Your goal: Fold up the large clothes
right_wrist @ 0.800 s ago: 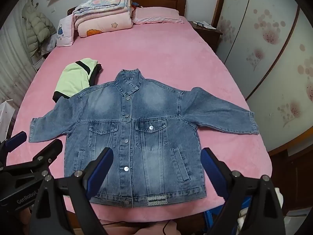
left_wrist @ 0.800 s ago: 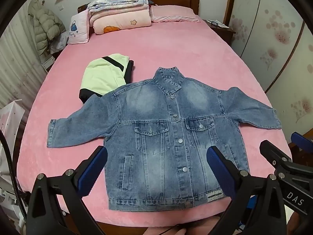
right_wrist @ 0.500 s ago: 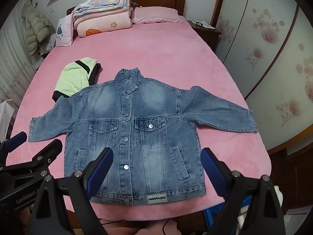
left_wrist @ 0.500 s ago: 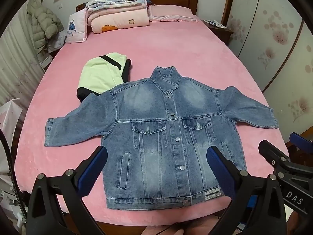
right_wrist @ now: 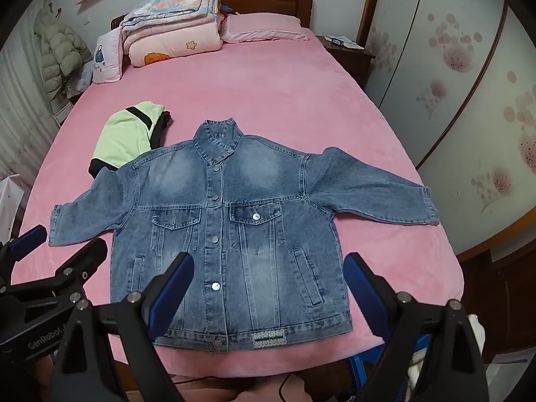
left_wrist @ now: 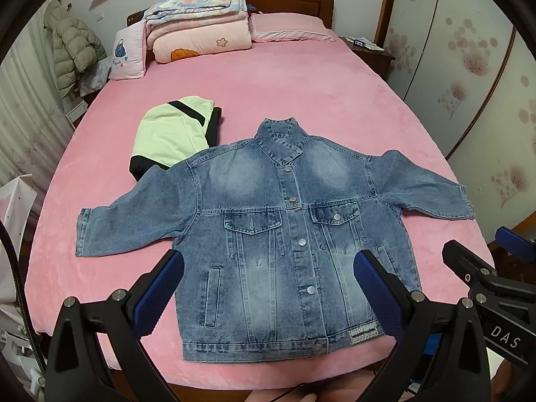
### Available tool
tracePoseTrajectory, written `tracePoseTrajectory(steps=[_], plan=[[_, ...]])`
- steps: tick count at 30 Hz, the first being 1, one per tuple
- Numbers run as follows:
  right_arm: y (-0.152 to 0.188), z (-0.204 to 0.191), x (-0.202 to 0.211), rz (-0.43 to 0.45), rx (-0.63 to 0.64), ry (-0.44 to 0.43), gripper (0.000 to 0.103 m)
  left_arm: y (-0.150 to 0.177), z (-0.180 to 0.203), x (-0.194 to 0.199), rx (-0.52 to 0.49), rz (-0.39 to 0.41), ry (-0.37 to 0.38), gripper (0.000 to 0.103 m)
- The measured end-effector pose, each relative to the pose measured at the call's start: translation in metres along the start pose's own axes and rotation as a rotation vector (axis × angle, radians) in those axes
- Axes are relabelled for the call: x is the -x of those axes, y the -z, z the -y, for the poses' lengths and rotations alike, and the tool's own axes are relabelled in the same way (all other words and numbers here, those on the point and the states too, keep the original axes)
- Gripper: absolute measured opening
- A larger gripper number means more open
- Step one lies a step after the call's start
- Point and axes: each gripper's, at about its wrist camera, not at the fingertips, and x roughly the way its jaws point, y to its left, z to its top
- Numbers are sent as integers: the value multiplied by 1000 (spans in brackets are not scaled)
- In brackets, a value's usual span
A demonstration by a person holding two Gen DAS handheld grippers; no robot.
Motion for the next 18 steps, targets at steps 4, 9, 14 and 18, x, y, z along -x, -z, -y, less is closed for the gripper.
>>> tracePoseTrajectory(steps=[4,9,14,18], plan=[[0,-1,1,-2,1,0,91,-1,1,-2,2,-2,3,100],[0,-2,1,0,-1,1,91,-2,1,-3,1,0,3,100],[-1,-2,2,1,3,1,91,-2,1,-3,5,-2,6,100],[0,-7,2,7,12,7,91,-2,1,-3,5,-1,7,100]])
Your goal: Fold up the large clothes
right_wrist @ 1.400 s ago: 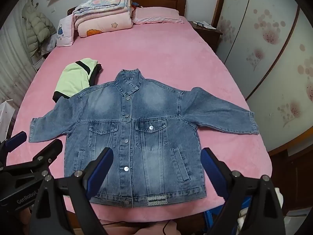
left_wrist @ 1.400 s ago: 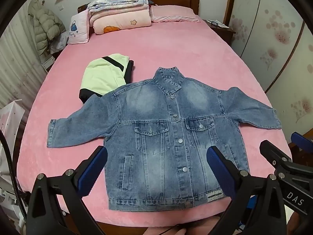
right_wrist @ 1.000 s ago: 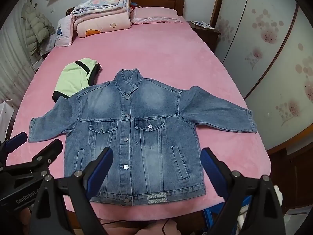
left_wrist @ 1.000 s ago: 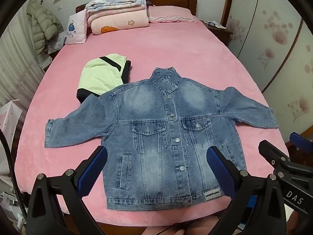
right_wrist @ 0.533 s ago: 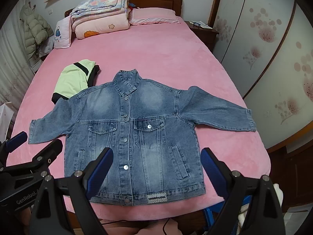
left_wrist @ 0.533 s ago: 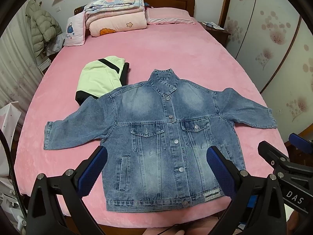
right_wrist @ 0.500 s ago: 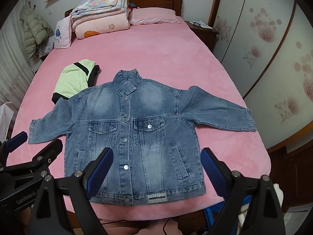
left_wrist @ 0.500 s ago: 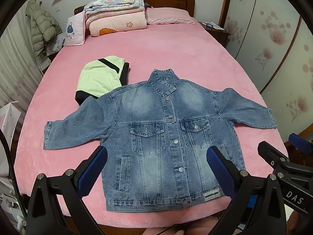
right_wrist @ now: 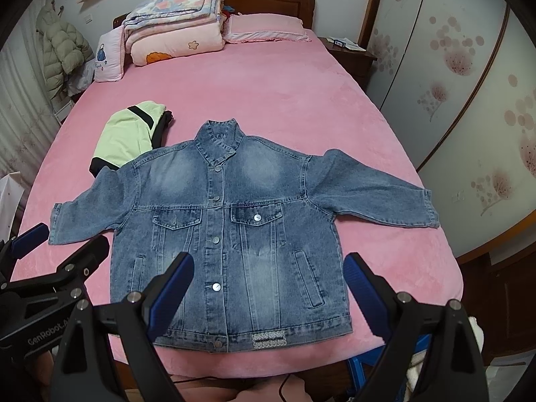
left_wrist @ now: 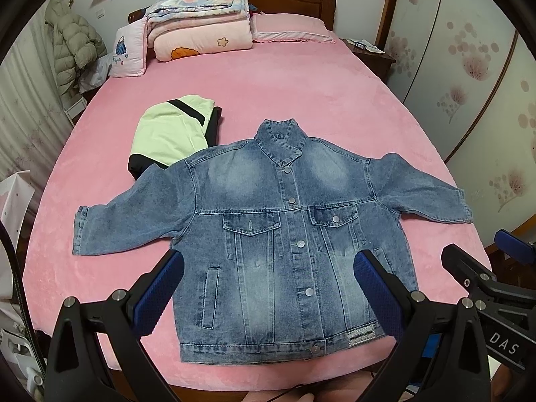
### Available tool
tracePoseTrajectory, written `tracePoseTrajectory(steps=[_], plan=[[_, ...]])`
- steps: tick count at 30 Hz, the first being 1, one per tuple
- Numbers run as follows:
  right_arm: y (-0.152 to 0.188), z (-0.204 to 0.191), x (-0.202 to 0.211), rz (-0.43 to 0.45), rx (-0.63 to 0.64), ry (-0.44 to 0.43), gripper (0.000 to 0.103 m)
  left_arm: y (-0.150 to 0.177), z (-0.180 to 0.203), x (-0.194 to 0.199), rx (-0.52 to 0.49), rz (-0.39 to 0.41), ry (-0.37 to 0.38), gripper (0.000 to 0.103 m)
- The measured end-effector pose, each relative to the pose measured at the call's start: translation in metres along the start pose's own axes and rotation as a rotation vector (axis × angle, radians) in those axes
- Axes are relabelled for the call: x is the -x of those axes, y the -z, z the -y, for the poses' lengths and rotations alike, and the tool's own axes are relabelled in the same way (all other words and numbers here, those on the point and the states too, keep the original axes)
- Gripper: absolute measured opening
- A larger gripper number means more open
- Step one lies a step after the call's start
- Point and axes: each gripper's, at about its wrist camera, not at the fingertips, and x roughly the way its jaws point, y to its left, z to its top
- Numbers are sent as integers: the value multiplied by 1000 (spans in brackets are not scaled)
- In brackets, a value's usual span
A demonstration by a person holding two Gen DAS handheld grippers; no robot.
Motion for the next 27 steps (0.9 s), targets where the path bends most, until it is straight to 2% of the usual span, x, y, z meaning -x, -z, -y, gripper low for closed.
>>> tracePoseTrajectory(steps=[27], plan=[[-2,5,0,8,-27,-16,91,-3,1,-4,-9,-7,15,100]])
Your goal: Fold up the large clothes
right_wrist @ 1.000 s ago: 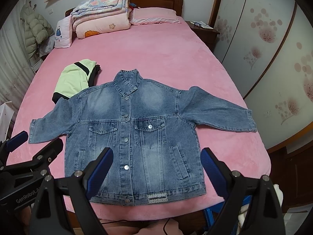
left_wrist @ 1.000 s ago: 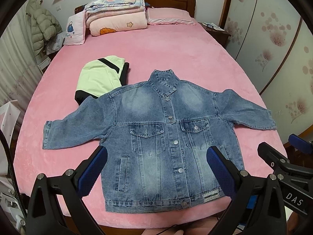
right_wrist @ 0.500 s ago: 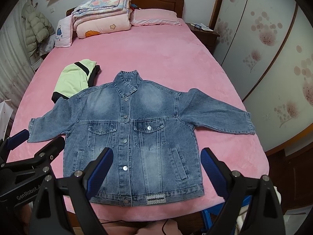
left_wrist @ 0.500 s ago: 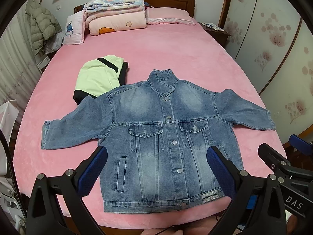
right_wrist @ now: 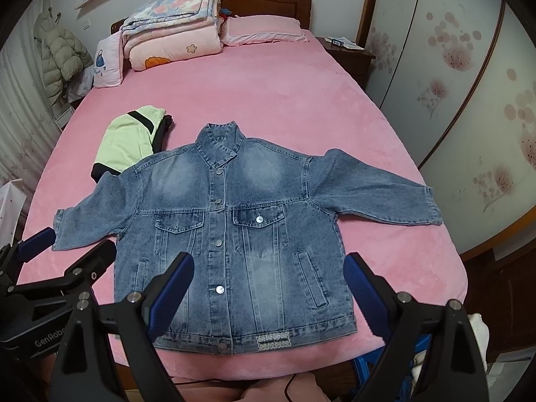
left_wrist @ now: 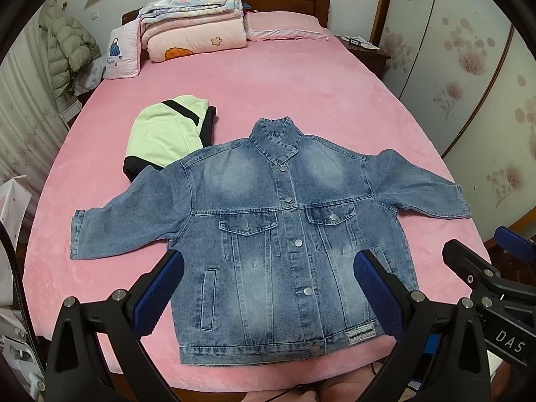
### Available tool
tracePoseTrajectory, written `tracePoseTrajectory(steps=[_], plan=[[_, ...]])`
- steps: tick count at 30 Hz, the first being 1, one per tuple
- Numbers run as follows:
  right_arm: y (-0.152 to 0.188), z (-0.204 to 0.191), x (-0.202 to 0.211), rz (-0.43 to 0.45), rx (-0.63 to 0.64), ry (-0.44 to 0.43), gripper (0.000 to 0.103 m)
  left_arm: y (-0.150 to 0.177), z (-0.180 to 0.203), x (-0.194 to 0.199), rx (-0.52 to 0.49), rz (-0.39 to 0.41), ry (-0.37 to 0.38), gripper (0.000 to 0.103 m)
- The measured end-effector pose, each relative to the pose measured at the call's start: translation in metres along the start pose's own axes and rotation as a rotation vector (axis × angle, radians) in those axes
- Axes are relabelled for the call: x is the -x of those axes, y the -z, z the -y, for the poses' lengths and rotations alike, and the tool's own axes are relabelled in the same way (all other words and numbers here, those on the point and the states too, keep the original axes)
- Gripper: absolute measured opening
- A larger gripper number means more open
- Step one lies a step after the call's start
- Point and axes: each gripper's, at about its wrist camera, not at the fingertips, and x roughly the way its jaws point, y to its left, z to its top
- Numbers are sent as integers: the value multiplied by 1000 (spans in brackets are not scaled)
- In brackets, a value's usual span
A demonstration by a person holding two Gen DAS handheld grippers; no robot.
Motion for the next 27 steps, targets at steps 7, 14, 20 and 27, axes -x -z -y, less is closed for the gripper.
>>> tracePoseTrajectory(steps=[7,14,20,27], plan=[[3,-3,-1,-13,-4,4,91,1,-2,-3,-8,-13,6,100],[7,-2,-5,-24,-9,9,91,3,-4,-8,-15,-23,22,100],[6,5,-5,-19,-20,19,91,1,4,-11,-25,-16,33,100],[-3,11,-6,-11,-3,16,91,-5,8,-11,2,-4,29,100]])
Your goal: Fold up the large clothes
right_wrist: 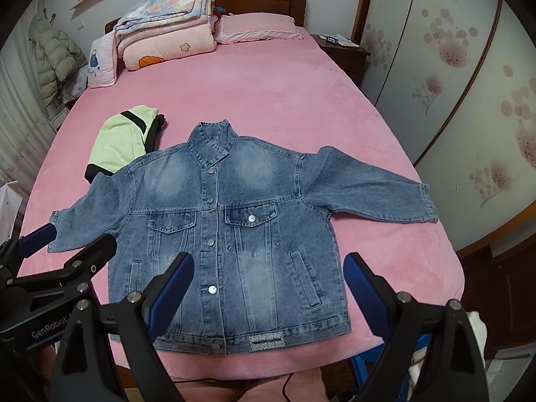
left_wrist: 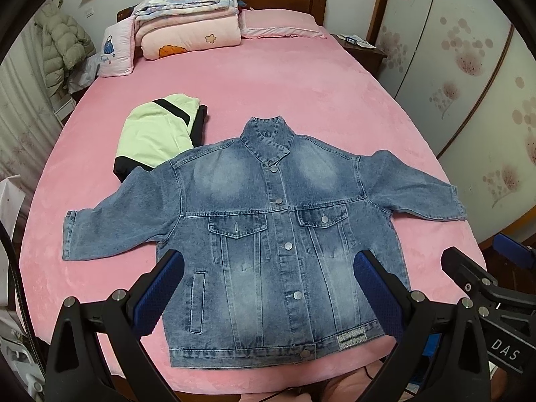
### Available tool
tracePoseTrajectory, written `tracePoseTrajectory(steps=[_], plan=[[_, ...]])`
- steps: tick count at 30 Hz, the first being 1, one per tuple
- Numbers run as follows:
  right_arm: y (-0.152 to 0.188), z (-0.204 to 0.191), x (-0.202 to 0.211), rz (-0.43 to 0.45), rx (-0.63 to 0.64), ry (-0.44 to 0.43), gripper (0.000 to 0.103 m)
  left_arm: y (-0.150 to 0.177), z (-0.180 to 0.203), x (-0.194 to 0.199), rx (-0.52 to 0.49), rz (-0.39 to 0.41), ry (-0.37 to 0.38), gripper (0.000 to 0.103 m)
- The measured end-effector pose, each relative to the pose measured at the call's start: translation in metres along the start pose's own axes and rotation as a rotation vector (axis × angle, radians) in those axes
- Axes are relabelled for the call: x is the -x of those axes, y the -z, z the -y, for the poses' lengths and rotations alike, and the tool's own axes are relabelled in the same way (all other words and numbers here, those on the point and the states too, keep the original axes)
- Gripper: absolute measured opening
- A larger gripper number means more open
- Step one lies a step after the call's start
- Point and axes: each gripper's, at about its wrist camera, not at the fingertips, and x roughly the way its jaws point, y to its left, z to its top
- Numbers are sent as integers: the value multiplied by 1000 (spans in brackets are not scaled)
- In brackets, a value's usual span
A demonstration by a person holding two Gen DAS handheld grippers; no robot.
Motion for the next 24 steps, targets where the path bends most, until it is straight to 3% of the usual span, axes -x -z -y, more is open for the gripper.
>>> tracePoseTrajectory(steps=[10,15,19,24], plan=[[-4,10,-8,-11,3,-12,91,-7,7,-4,20,-6,-24,100],[-3,22,-8,-3,-1,-15,91,-21,14,2,5,45,-79,100],[-7,36,-1,60,5,17,91,-35,24,10,-14,100,-106,100],[-17,59,16,192,2,58,91,-58,37,24,-21,174,-50,100]])
